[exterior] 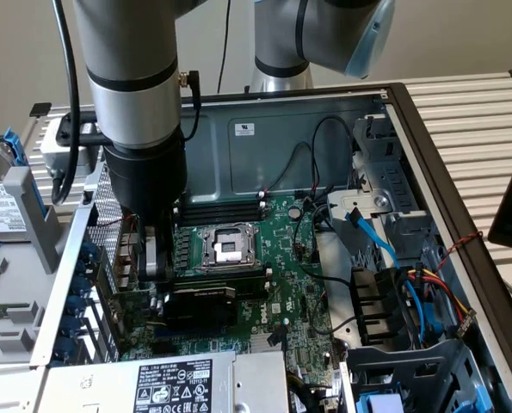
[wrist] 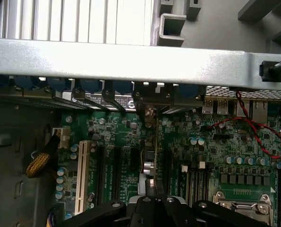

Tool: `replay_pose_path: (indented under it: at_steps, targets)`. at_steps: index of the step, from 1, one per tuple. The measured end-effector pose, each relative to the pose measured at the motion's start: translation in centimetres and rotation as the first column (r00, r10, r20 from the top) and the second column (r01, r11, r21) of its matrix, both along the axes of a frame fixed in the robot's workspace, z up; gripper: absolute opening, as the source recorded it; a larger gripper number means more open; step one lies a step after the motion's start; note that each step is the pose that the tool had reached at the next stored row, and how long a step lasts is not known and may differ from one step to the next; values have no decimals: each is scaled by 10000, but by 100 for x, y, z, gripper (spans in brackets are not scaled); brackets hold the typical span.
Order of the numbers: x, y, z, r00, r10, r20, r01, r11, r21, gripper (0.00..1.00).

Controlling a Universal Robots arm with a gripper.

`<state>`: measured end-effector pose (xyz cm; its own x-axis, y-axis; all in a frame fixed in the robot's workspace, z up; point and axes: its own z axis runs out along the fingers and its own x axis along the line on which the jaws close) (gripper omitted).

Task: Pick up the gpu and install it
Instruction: 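Press down on the gpu until it lock into place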

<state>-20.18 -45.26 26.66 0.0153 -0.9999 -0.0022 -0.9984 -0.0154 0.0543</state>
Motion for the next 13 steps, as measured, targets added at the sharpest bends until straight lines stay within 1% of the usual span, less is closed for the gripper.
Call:
replay_pose_path:
  at_steps: [2, 3, 5, 6, 11, 12, 13]
  targets:
    - [0, 0, 2, 10000, 0, -11, 0, 10000, 3, 11]
    - [-1, 2, 21, 10000, -3, -17, 3, 10000, 16, 11]
    - [2, 0, 116, 10000, -2, -36, 2, 10000, 2, 11]
    - [22, 0, 141, 10000, 0, -42, 0, 10000, 2, 11]
    - [173, -3, 148, 10000, 1, -55, -1, 10000, 1, 11]
    - [192, -3, 147, 10000, 1, -62, -1, 10000, 1, 11]
    - [206, -4, 147, 10000, 1, -85, -1, 10000, 1, 11]
